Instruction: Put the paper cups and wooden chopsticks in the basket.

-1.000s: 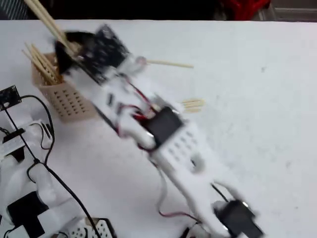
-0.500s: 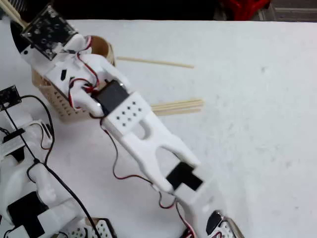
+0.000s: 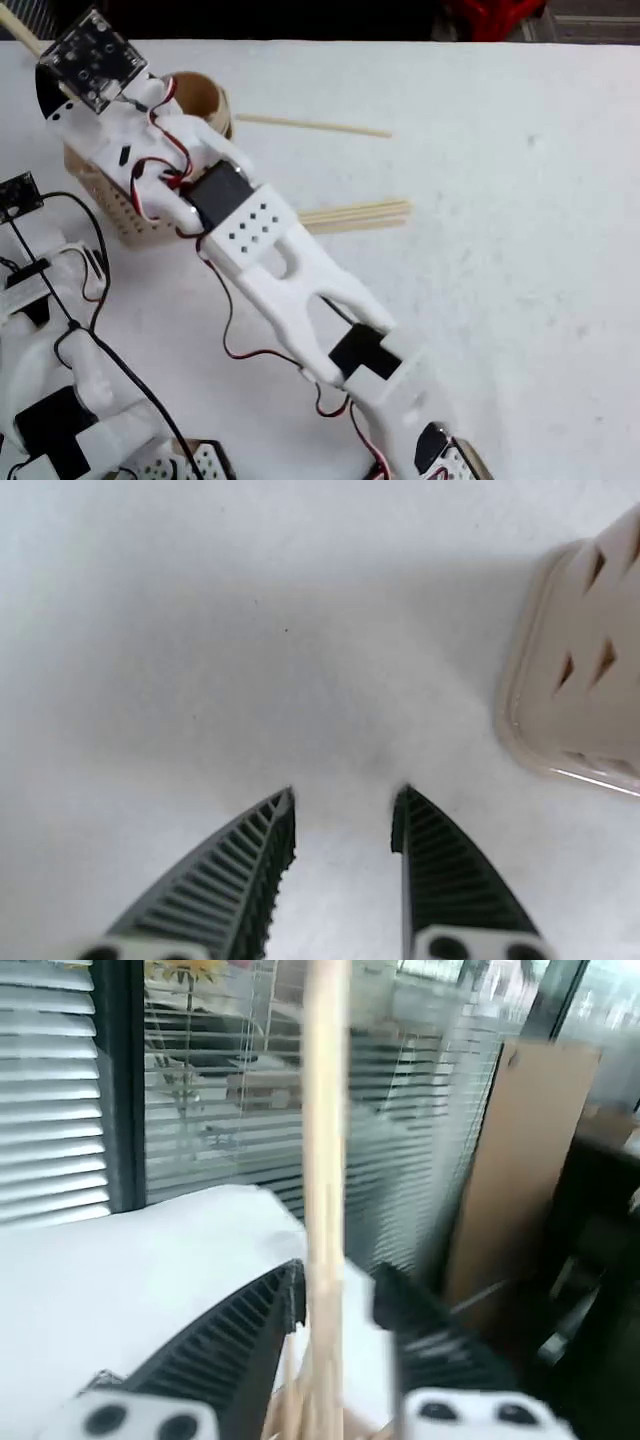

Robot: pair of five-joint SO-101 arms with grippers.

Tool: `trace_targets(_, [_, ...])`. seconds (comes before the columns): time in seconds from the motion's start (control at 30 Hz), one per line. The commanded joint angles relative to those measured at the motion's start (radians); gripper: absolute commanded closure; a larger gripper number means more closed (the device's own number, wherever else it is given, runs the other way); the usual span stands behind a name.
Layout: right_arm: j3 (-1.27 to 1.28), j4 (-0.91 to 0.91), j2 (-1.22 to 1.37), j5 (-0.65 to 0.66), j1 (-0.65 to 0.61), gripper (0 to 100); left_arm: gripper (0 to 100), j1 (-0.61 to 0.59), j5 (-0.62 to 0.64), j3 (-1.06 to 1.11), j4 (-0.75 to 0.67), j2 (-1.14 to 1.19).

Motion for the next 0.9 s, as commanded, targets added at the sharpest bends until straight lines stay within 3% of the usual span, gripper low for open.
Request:
trace_targets(0.0, [-0.052,0.038,-0.027,-0.064,0.018,82.0,83,0.012,0.008,-0.003,-0.020,-0.025])
trace_targets(0.23, [-0.064,0.157,-0.099,-0.064,0.105,96.8,83,0.012,0.008,-0.003,-0.020,-0.025])
trace_targets(0.5, [-0.063,0.848,-0.398,-0.049,0.292,95.7,83,0.016,0.008,-0.003,-0.020,-0.025])
trace_targets(0.6, [-0.054,1.010,-0.479,0.104,0.438,95.7,83,0.016,0.008,-0.003,-0.020,-0.025])
trace_targets(0.73, [-0.046,1.058,-0.466,0.331,0.619,95.7,83,0.016,0.008,-0.003,-0.020,-0.025])
trace_targets(0.87, [0.026,0.957,-0.323,0.374,0.680,95.7,83,0.016,0.008,-0.003,-0.020,-0.025])
